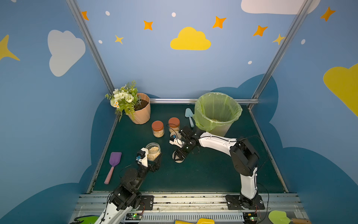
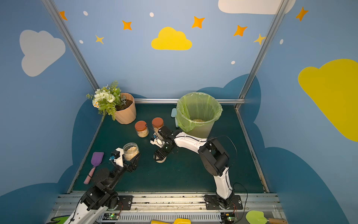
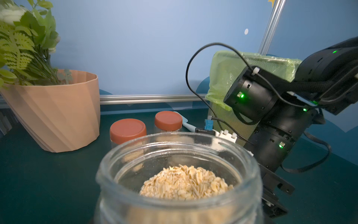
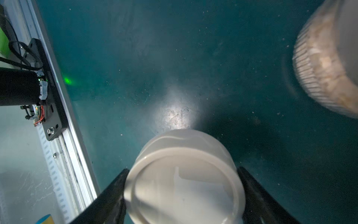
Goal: Empty expired oatmeal from jars
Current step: Place the lid at the center of the board.
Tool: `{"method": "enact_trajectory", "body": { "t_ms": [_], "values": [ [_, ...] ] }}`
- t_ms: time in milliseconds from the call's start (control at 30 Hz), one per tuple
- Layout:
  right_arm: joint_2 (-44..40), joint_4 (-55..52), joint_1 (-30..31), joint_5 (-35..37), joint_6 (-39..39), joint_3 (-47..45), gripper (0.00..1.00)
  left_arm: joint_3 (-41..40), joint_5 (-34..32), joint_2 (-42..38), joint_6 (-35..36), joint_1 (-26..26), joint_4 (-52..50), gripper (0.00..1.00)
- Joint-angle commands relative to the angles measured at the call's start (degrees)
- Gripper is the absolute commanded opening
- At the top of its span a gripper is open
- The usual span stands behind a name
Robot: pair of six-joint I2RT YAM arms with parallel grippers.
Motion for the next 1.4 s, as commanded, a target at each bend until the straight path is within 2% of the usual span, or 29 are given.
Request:
{"method": "enact_trajectory", "body": {
  "t_ms": [0,200,467,667,900,1167,1300,1367],
  "values": [
    [1.2,0.5,0.5,2.6,2.2,1.8,0.36,0.4,-0.5,-0.6,-0.5,0.2,2.6,0.04],
    [2.9,1.2,1.6,5.5,3.8,0.7,0.41,0.2,-0.2,-0.7,-0.8,0.2,2.6,0.04],
    [4.7,2.2,3.8,8.8,4.8,-0.1,0.68,0.2,0.4,-0.6,-1.0,0.3,2.8,0.04],
    [5.7,1.0,5.2,10.3,5.1,0.5,0.82,0.2,0.9,-0.6,-1.2,0.3,2.5,0.04],
    [5.0,0.0,5.8,11.2,5.7,1.1,0.82,0.3,1.1,-0.6,-1.3,0.2,2.6,0.04],
    [3.1,-2.9,6.2,8.2,5.4,2.7,0.82,0.5,1.5,-0.6,-1.4,0.3,2.5,0.04],
    [2.3,-4.5,6.2,9.1,5.8,3.3,0.83,0.6,1.7,-0.7,-1.4,0.3,2.6,0.04],
    [1.8,-4.5,6.3,11.8,6.8,3.2,0.83,0.5,1.8,-0.7,-1.4,0.3,2.6,0.04]
  ]
}}
